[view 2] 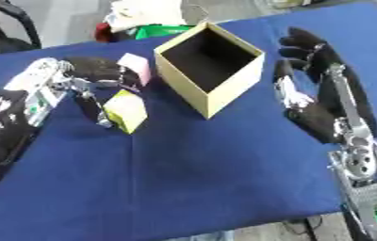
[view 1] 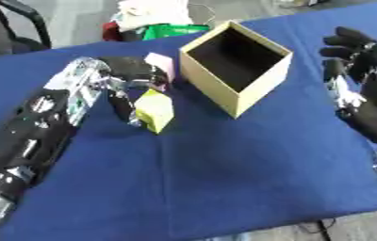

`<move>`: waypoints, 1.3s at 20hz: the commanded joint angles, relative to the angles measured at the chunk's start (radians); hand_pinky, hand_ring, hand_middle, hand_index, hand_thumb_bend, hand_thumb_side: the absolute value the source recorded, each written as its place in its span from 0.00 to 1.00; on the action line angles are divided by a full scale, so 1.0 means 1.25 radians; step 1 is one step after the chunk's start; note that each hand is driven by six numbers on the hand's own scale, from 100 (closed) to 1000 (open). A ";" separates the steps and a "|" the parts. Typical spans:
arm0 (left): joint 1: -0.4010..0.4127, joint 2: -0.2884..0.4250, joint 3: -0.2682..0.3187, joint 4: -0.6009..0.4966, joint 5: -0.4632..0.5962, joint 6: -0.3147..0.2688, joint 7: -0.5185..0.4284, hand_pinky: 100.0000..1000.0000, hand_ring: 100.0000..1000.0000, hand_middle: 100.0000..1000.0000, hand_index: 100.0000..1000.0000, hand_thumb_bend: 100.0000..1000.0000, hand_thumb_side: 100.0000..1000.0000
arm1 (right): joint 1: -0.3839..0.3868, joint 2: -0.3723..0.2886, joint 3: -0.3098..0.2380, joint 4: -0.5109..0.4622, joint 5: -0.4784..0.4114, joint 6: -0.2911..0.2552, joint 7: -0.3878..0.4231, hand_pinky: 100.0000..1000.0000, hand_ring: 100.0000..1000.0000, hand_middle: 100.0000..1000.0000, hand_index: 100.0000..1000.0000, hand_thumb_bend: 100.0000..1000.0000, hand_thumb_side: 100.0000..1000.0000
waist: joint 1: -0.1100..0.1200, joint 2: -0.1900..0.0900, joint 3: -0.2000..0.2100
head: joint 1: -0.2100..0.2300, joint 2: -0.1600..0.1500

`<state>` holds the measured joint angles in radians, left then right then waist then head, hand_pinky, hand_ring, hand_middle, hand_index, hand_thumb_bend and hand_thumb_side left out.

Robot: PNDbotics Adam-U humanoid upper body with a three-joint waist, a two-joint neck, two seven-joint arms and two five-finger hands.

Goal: Pick up objects on the table and place them in the box.

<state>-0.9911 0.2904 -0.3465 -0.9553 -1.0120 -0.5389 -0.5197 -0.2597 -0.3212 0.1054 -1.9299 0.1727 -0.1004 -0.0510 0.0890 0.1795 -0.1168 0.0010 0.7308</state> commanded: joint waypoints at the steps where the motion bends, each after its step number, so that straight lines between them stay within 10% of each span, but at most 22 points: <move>1: -0.012 0.007 0.014 0.004 -0.006 0.000 0.008 0.77 0.71 0.62 0.81 0.47 0.10 | -0.010 -0.004 0.000 -0.008 -0.007 -0.001 0.002 0.76 0.79 0.77 0.91 0.00 0.46 | -0.004 -0.011 0.000 | 0.002 -0.007; 26: -0.119 0.002 0.094 -0.012 -0.070 0.069 0.091 0.77 0.68 0.49 0.70 0.37 0.03 | -0.016 0.010 0.064 0.001 -0.031 -0.011 0.075 0.76 0.79 0.77 0.91 0.00 0.47 | 0.013 -0.023 -0.050 | 0.020 -0.007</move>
<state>-1.1127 0.2877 -0.2471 -0.9657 -1.0893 -0.4561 -0.4185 -0.2650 -0.3081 0.1790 -1.9226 0.1407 -0.1112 0.0307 0.1115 0.1675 -0.1822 0.0185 0.7284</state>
